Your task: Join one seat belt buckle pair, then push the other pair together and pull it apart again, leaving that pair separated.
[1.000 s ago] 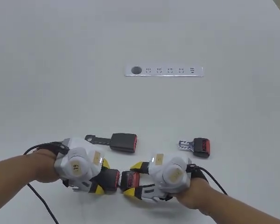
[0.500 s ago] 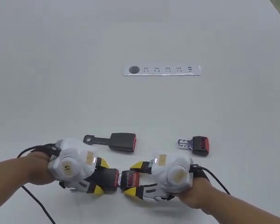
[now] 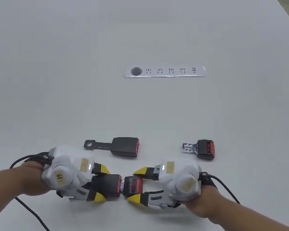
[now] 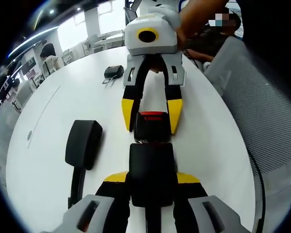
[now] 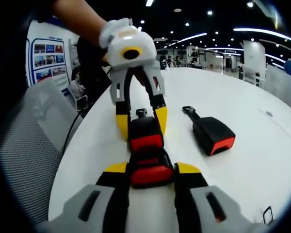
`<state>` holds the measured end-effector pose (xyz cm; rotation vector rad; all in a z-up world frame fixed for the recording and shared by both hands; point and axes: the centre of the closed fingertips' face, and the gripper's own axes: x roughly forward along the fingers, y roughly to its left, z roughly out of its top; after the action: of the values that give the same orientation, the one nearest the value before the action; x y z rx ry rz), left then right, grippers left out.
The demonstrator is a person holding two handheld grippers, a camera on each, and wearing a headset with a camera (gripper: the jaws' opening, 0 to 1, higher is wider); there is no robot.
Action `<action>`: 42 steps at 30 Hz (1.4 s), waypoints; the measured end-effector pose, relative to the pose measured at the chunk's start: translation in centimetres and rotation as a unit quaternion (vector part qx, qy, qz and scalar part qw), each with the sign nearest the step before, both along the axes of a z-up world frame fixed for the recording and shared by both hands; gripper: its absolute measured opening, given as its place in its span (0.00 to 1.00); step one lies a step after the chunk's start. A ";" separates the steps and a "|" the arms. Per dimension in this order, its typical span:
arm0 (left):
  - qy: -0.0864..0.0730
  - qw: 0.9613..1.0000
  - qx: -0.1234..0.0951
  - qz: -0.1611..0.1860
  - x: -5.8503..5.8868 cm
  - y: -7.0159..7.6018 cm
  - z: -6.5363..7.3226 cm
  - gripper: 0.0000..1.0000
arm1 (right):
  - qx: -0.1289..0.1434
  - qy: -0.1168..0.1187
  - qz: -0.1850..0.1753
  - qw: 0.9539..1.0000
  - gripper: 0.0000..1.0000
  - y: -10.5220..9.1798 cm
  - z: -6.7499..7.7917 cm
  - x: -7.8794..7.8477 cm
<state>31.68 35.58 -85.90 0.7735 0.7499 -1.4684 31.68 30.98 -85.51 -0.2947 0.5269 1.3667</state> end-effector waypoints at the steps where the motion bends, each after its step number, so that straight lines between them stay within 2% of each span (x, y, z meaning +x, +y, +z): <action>1: 0.003 1.000 -0.001 0.003 0.0 0.0 0.0 0.35 | 0.001 0.000 0.000 1.000 0.35 0.0 0.0 0.0; 27: 0.009 1.000 -0.013 0.004 0.0 0.0 0.0 0.35 | 0.007 0.007 -0.010 1.000 0.35 -0.1 0.1 0.0; 42: 0.011 1.000 -0.013 0.002 0.0 0.0 0.0 0.35 | 0.007 0.005 -0.011 1.000 0.35 -0.2 0.0 -0.1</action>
<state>31.67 35.61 -85.87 0.7380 0.7473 -1.4814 31.63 30.81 -85.49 -0.2688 0.5273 1.3509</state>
